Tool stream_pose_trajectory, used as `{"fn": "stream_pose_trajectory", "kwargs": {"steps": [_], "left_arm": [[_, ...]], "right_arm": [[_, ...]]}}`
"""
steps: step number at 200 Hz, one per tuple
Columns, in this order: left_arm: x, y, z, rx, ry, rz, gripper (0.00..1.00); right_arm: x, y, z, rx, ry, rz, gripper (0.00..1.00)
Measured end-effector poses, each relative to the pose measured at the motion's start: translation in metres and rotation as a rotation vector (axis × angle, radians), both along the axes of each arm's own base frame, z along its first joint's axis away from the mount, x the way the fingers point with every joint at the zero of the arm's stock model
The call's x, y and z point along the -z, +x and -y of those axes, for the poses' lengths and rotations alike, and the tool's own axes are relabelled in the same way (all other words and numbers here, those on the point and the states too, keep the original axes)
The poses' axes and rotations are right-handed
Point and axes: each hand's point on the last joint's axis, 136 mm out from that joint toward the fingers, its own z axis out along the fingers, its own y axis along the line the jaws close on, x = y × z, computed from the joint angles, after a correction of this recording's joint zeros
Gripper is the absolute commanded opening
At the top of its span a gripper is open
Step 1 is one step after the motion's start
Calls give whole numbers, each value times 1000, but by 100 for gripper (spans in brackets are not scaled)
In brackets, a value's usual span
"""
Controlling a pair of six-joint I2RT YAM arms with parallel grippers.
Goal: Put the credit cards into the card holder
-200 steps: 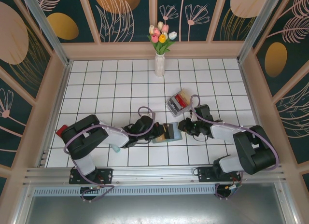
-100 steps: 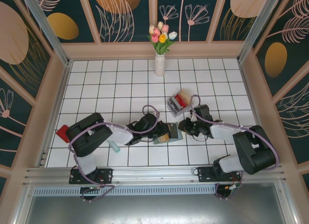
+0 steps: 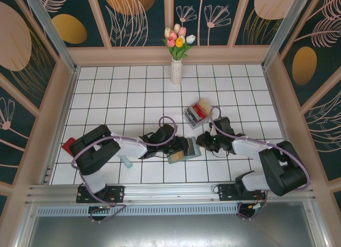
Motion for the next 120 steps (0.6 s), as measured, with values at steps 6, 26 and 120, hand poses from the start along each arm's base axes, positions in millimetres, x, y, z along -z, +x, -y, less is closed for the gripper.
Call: {"fn": "stream_pose_trajectory", "kwargs": {"steps": [6, 26, 120], "left_arm": [[-1, -1, -1, 1, 8, -1, 39], [0, -3, -5, 10, 36, -8, 34], [4, -10, -7, 46, 74, -24, 9]], "right_arm": [[0, 0, 0, 0, 0, 0, 26], [0, -1, 0, -2, 0, -2, 26], [0, -3, -2, -10, 3, -5, 24]]}}
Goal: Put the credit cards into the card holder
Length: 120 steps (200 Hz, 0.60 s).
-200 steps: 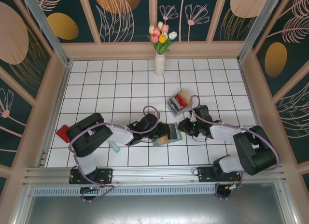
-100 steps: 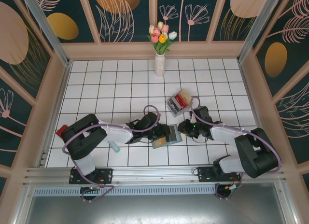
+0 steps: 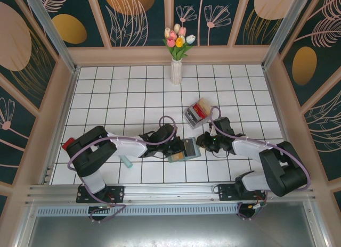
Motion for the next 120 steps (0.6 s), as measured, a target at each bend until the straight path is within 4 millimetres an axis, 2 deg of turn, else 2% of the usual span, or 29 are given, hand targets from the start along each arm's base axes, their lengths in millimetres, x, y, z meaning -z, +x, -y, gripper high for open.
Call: {"fn": "stream_pose_trajectory", "kwargs": {"steps": [47, 80, 105, 120], "left_arm": [[-7, 1, 7, -18, -64, -13, 10], [-3, -2, 6, -28, -84, -39, 13], [-2, -3, 6, -31, -85, -45, 23], [-1, -2, 4, -31, -69, -29, 34]], "right_arm": [[1, -3, 0, 2, -2, 1, 23], [0, -8, 1, 14, 6, -4, 23], [0, -10, 2, 23, 3, -14, 29], [-2, -13, 4, 25, -16, -16, 36]]}}
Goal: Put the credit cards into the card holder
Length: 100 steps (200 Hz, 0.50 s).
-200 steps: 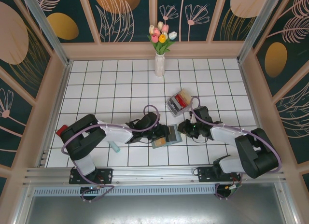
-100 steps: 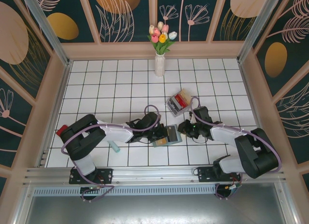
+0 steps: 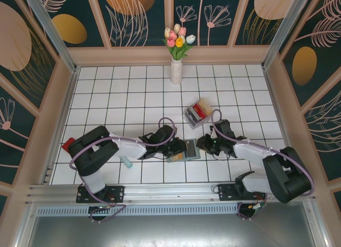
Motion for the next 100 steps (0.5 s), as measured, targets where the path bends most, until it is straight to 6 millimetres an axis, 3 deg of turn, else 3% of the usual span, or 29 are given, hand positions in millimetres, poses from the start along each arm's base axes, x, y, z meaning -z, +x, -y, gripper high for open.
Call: {"fn": "stream_pose_trajectory", "kwargs": {"steps": [25, 71, 100], "left_arm": [[-9, 5, -10, -25, 41, 41, 45], [-60, 24, -28, -104, 68, 202, 54], [-62, 33, -48, -164, 143, 243, 58]], "right_arm": [[-10, 6, 6, -1, -59, 34, 44], [-42, 22, 4, -24, -72, 154, 44], [-47, 22, 2, -37, -92, 174, 42]]}}
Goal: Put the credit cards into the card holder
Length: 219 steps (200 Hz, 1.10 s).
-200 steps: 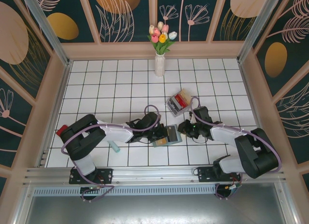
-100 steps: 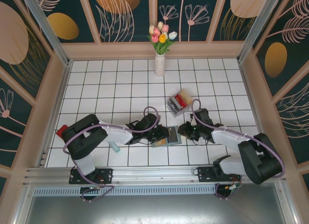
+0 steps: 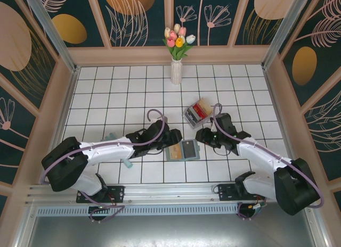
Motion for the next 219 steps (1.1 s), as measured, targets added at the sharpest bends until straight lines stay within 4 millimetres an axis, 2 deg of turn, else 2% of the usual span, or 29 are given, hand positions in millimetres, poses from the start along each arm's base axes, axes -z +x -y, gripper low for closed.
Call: {"fn": "stream_pose_trajectory", "kwargs": {"steps": [13, 31, 57, 81, 102, 117, 144, 159, 187, 219], "left_arm": [[3, 4, -7, -21, 25, 1, 58], [6, 13, -16, -53, 37, -6, 59], [9, 26, -31, -98, 54, -14, 63], [15, 31, -42, -120, 73, -21, 66], [19, 34, -50, -134, 85, -27, 68], [19, 39, -50, -137, 85, -26, 69], [20, 56, -35, -128, 75, -29, 70], [17, 68, -20, -117, 55, -26, 70], [12, 94, 10, -98, 6, -16, 70], [12, 115, 31, -77, -34, -20, 71]], "right_arm": [[-5, 6, 6, 16, -48, 23, 41], [-24, 23, 10, 15, -97, 98, 39], [-54, 43, -1, -41, -92, 179, 39], [-48, 44, -5, -61, -100, 150, 40], [-40, 44, 5, -47, -161, 130, 40], [-46, 55, 13, -29, -218, 144, 41], [-73, 101, 28, 27, -314, 221, 43], [-79, 125, 40, 55, -345, 235, 47], [-66, 154, 61, 76, -347, 194, 54], [-46, 174, 65, 49, -281, 132, 55]]}}
